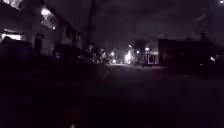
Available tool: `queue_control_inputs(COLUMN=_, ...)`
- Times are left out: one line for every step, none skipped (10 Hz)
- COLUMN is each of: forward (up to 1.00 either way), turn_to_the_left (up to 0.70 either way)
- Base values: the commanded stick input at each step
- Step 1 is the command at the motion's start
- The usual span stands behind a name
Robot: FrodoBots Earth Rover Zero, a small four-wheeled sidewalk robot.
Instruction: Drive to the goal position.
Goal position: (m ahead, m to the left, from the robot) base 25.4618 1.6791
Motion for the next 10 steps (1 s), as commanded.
queue_control_inputs(forward=0.00, turn_to_the_left=0.00)
queue_control_inputs(forward=0.00, turn_to_the_left=0.00)
queue_control_inputs(forward=0.00, turn_to_the_left=0.00)
queue_control_inputs(forward=0.00, turn_to_the_left=0.00)
queue_control_inputs(forward=0.19, turn_to_the_left=0.00)
queue_control_inputs(forward=0.55, turn_to_the_left=0.00)
queue_control_inputs(forward=0.70, turn_to_the_left=0.00)
queue_control_inputs(forward=0.70, turn_to_the_left=0.00)
queue_control_inputs(forward=0.70, turn_to_the_left=0.00)
queue_control_inputs(forward=0.70, turn_to_the_left=0.00)
